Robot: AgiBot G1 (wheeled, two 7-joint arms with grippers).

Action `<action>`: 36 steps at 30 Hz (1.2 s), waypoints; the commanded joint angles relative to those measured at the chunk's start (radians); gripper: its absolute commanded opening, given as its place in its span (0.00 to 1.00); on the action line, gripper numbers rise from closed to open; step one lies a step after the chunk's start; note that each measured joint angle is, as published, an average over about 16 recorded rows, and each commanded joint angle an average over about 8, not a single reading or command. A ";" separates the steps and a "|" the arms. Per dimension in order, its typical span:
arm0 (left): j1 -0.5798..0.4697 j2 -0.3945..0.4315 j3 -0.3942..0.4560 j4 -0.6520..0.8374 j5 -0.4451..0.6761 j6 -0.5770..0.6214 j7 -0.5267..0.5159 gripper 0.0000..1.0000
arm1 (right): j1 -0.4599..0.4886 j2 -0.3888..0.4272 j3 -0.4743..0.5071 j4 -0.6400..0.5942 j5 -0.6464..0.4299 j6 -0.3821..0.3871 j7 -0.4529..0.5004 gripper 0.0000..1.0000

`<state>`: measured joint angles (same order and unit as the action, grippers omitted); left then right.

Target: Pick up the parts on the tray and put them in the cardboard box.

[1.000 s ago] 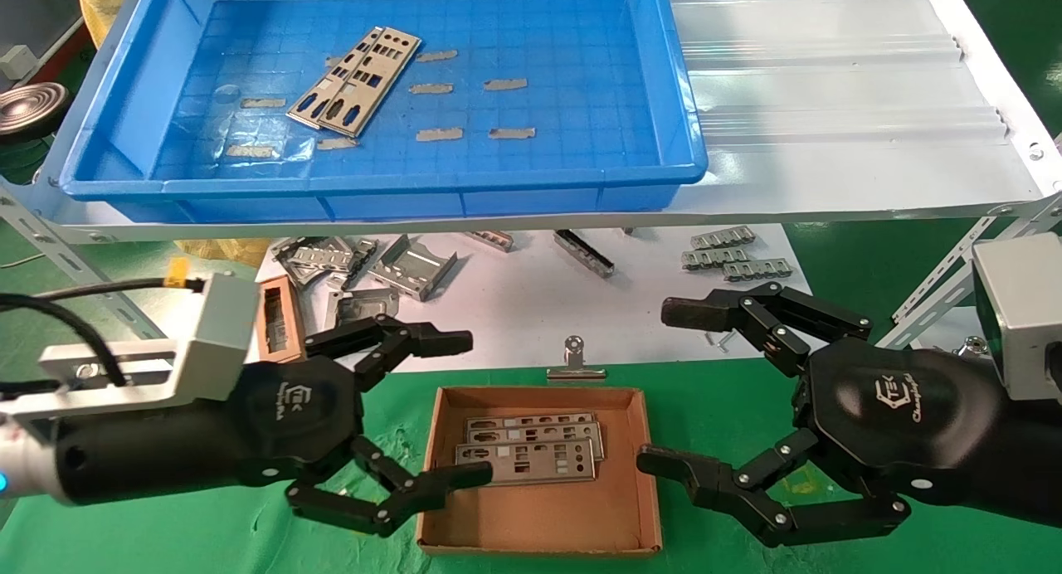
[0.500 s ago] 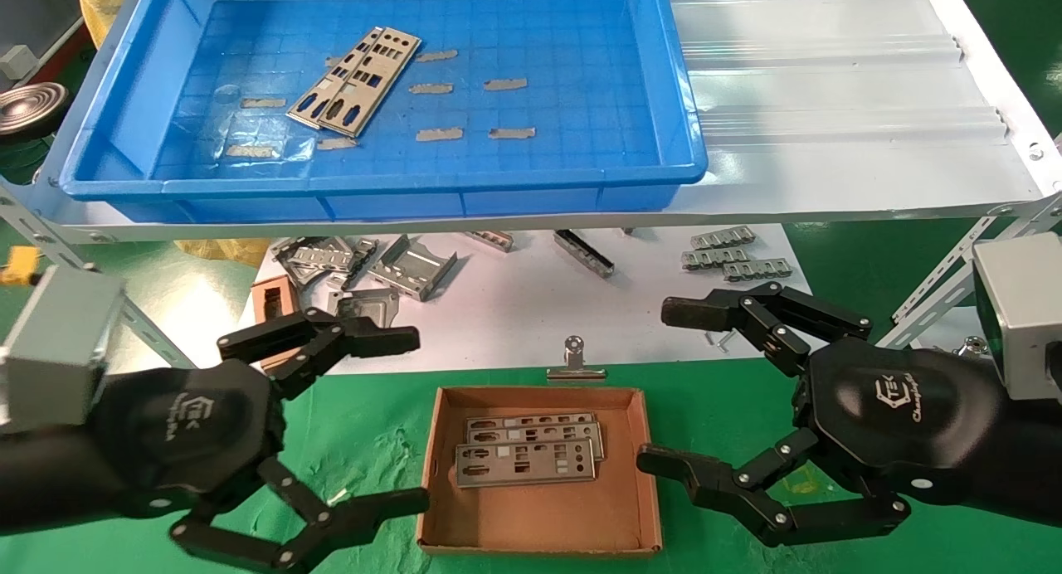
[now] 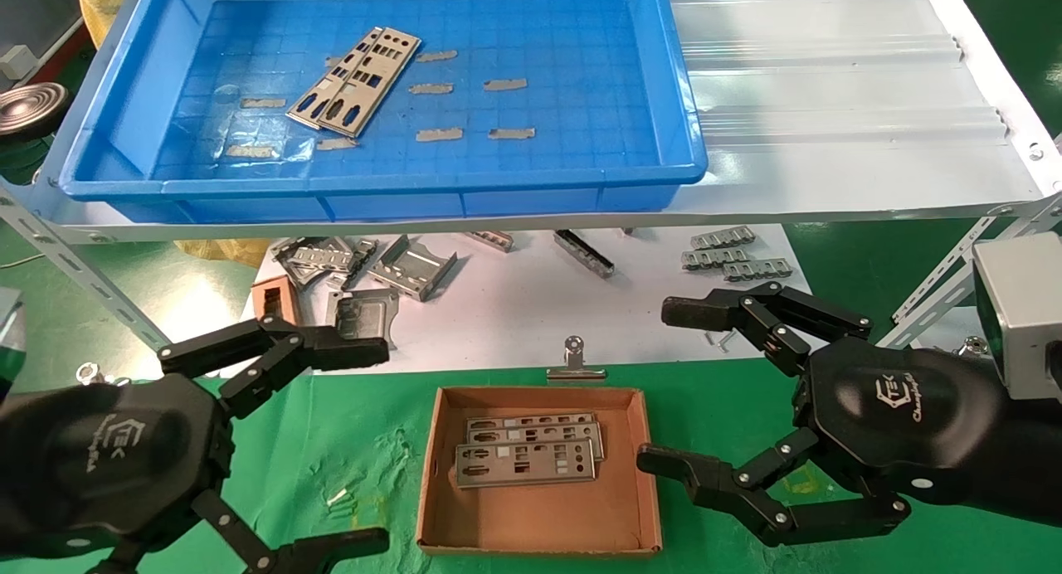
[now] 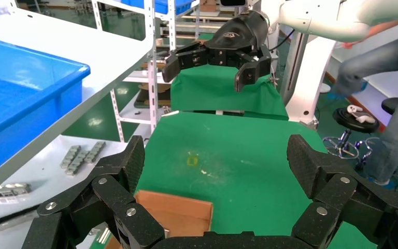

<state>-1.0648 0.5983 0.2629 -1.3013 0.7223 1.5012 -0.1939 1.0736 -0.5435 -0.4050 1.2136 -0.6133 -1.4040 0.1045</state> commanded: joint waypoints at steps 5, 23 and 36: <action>-0.002 0.003 0.005 0.005 0.001 -0.001 0.002 1.00 | 0.000 0.000 0.000 0.000 0.000 0.000 0.000 1.00; -0.009 0.012 0.016 0.016 0.007 -0.005 0.006 1.00 | 0.000 0.000 0.000 0.000 0.000 0.000 0.000 1.00; -0.010 0.014 0.018 0.019 0.008 -0.006 0.007 1.00 | 0.000 0.000 0.000 0.000 0.000 0.000 0.000 1.00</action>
<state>-1.0746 0.6119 0.2805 -1.2828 0.7307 1.4952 -0.1868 1.0735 -0.5435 -0.4050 1.2136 -0.6134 -1.4040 0.1045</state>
